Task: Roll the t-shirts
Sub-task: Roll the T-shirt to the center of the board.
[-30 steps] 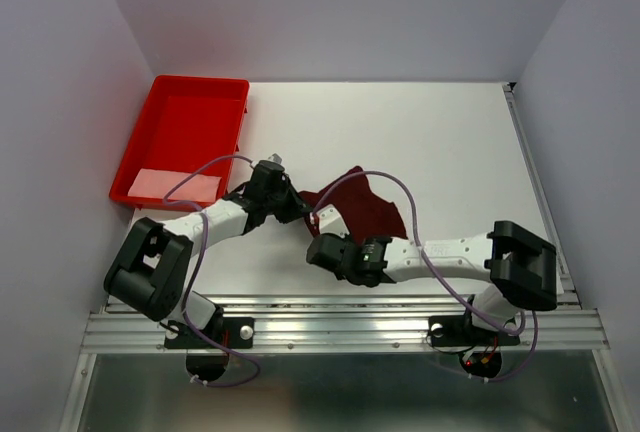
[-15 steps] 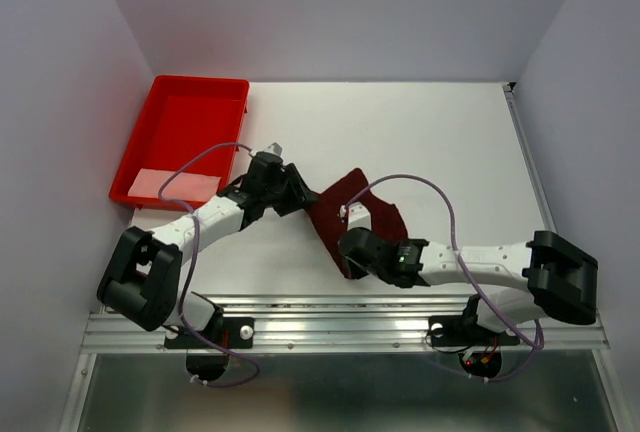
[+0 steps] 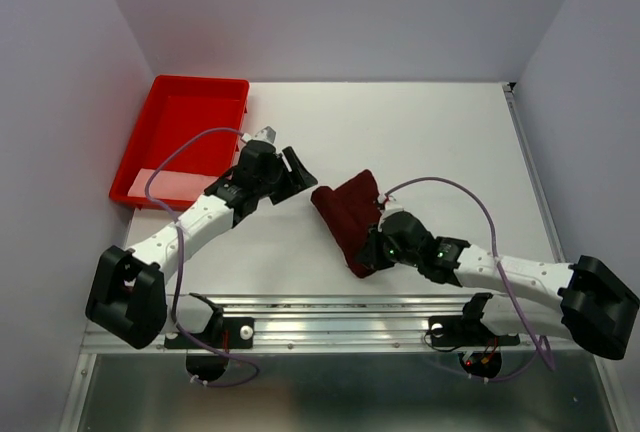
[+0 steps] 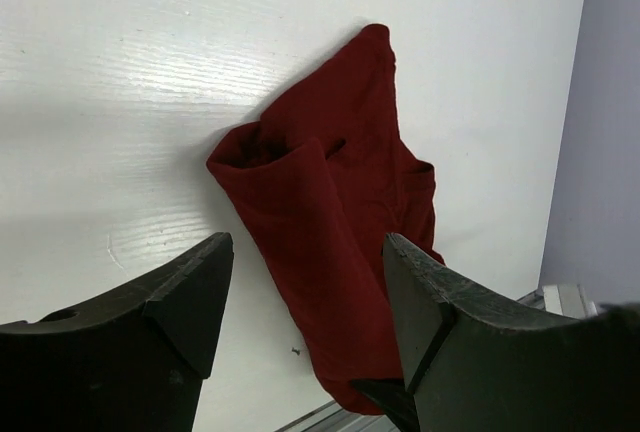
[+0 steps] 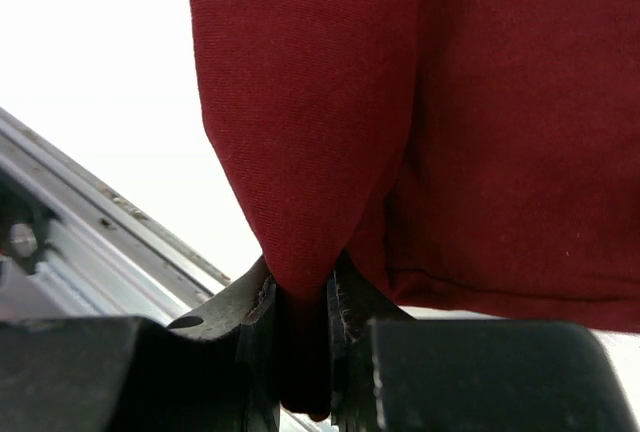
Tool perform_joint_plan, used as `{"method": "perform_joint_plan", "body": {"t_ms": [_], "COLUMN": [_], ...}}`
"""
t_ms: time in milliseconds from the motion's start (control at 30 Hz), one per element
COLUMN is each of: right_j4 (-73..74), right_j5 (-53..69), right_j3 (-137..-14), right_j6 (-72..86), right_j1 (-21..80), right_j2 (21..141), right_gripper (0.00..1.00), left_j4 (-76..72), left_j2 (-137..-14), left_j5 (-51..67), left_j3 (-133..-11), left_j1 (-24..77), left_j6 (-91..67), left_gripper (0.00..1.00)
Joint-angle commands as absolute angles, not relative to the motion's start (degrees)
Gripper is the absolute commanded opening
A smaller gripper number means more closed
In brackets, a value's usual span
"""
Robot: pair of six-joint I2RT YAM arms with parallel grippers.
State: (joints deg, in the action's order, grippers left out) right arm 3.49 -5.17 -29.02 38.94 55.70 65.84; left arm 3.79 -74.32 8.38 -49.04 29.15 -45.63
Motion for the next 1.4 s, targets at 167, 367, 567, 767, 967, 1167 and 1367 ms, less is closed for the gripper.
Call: {"method": "perform_joint_plan", "body": {"t_ms": [167, 367, 567, 767, 967, 1167, 1367], "right_j4": [-9.1, -19.6, -38.5, -48.5, -51.2, -54.3, -50.0], "right_j5": [11.3, 15.6, 20.0, 23.9, 30.5, 39.0, 38.9], "right_j3": [-24.4, -18.6, -13.8, -14.1, -18.4, -22.9, -23.6], "right_j6": [44.8, 53.9, 61.4, 63.5, 62.1, 60.2, 57.7], "right_j1": [49.1, 46.4, 46.4, 46.4, 46.4, 46.4, 46.4], "right_j2": [64.4, 63.8, 71.6, 79.4, 86.7, 94.1, 92.4], "right_gripper": [0.01, 0.01, 0.01, 0.01, 0.01, 0.01, 0.01], "left_j4": [4.8, 6.7, 12.4, 14.8, 14.9, 15.2, 14.8], "left_j2": [-70.1, -67.7, -65.0, -64.2, -63.7, -62.8, -63.3], "left_j5": [9.6, 9.0, 4.4, 3.1, 3.1, 2.9, 3.7], "left_j3": [-50.2, -49.8, -51.0, -51.1, -50.9, -50.3, -49.6], "left_j1": [29.9, 29.9, 30.0, 29.9, 29.9, 29.9, 30.0], "left_j6": [-43.2, -42.8, -42.2, -41.7, -42.0, -41.9, -40.9], "left_gripper": [0.72, 0.72, 0.72, 0.72, 0.71, 0.71, 0.71]}}
